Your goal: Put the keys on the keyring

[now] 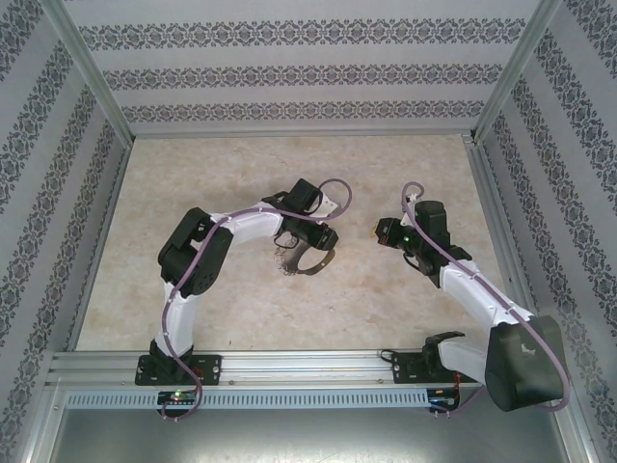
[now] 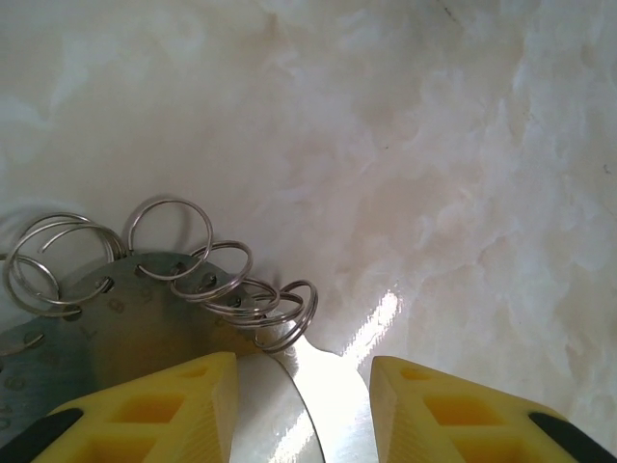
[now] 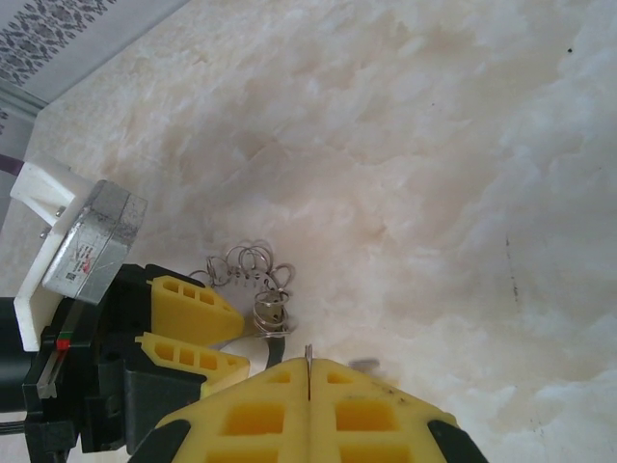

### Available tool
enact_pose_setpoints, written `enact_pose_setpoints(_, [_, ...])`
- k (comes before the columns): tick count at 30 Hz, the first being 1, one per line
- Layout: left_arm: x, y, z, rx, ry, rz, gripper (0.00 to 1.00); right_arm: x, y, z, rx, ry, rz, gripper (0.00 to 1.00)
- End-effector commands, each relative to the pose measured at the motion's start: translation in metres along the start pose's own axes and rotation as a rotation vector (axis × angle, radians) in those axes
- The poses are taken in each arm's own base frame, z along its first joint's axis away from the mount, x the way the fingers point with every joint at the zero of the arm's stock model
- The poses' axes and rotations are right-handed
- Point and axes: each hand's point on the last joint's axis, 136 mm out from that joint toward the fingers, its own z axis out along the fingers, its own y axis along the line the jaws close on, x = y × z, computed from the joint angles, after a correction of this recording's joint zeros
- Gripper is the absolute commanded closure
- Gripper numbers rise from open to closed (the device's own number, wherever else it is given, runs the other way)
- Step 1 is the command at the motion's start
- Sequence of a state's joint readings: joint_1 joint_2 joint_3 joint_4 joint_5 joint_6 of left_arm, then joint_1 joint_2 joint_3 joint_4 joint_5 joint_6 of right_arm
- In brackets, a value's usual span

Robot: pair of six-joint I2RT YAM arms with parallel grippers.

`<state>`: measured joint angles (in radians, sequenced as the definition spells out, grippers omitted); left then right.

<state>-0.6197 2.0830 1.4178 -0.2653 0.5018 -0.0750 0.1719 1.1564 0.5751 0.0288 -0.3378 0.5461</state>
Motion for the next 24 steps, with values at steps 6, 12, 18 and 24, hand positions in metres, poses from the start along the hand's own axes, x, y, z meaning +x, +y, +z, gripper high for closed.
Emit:
enact_pose_setpoints(6, [-0.008, 0.003, 0.013, 0.03, -0.026, 0.02, 0.6, -0.006, 0.001, 0.001, -0.003, -0.005, -0.012, 1.0])
enact_pose_setpoints(12, [-0.014, 0.009, 0.017, 0.007, -0.037, 0.023, 0.6, -0.006, 0.0, 0.001, -0.002, -0.005, -0.011, 1.0])
enact_pose_setpoints(18, [-0.023, 0.009, 0.011, -0.017, -0.065, 0.037, 0.6, -0.006, 0.0, 0.001, -0.002, -0.006, -0.013, 1.0])
enact_pose_setpoints(24, [-0.039, -0.005, -0.003, 0.029, -0.111, 0.058, 0.6, -0.004, -0.002, 0.004, 0.001, 0.0, -0.011, 1.0])
